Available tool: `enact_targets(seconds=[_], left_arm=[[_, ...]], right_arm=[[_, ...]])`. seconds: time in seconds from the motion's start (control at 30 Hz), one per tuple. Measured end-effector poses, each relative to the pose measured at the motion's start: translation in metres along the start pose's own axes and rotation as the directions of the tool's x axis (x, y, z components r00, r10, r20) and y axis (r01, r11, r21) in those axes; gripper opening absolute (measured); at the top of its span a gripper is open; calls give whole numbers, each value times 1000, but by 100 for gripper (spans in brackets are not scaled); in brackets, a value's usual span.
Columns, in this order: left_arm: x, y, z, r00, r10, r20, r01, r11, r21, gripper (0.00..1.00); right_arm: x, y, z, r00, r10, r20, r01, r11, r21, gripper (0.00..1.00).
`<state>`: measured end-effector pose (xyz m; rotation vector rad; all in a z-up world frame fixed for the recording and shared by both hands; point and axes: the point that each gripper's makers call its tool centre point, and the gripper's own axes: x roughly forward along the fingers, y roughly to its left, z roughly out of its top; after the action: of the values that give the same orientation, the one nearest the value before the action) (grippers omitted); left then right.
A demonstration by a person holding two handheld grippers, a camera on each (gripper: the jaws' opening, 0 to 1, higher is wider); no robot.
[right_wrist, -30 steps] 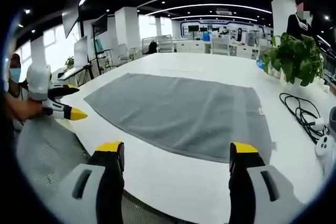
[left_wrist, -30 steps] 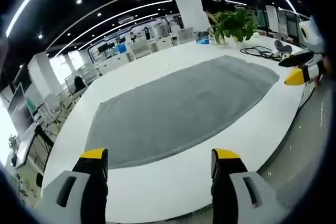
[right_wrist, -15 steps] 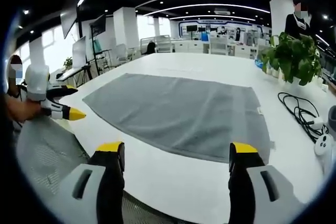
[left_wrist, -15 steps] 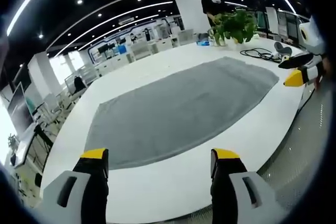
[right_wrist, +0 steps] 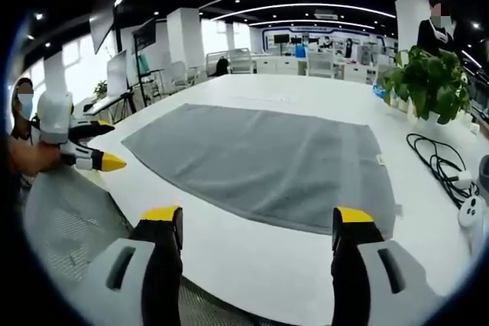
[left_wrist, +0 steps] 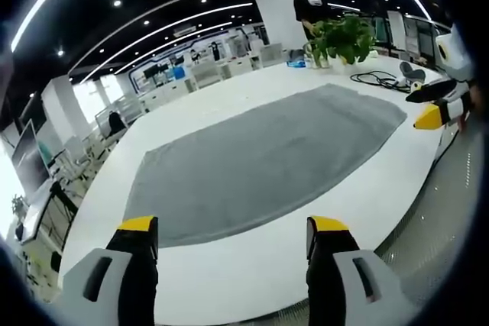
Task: Fold the towel on the table until its edges align and the towel forms a compact rectangular stack.
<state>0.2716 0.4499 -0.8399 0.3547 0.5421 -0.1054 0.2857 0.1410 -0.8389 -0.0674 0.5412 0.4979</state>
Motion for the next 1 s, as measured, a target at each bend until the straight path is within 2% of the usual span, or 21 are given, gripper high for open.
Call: enact_targets(seconds=[1.0], left_arm=[[0,-5,-1,1000,-21,-7,21,1000,1,79]], right_arm=[[0,-2,-2,1000,-9,-6,9,1000,11,80]])
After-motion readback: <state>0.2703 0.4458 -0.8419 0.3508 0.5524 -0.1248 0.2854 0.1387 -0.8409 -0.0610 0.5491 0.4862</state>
